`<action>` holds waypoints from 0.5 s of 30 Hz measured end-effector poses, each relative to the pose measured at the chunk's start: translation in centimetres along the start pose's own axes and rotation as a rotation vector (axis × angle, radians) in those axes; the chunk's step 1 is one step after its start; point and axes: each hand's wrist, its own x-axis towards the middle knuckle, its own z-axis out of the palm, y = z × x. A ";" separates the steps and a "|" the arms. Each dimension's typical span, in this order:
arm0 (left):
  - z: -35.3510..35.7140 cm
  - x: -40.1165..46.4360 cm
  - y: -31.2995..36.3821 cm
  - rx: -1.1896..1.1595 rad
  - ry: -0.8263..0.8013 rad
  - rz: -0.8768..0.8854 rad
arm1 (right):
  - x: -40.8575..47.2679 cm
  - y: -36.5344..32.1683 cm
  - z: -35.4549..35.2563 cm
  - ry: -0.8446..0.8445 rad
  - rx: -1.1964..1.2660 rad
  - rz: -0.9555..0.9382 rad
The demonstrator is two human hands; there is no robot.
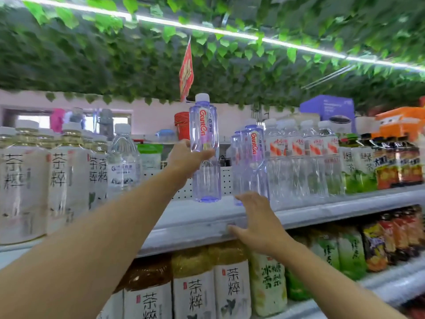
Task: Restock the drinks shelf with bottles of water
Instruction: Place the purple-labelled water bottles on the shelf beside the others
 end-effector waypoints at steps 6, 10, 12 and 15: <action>1.5 1.8 -3.1 -0.021 -0.019 -0.009 | -0.6 1.1 1.0 -0.014 -0.068 0.009; 2.5 2.3 -4.4 -0.001 -0.002 -0.029 | -0.8 2.0 1.4 -0.004 -0.106 -0.019; 3.0 2.4 -4.9 -0.004 -0.007 -0.047 | -1.0 2.4 1.5 0.004 -0.107 -0.046; 3.4 2.2 -5.2 -0.025 -0.006 -0.036 | -1.0 2.7 1.7 0.025 -0.142 -0.090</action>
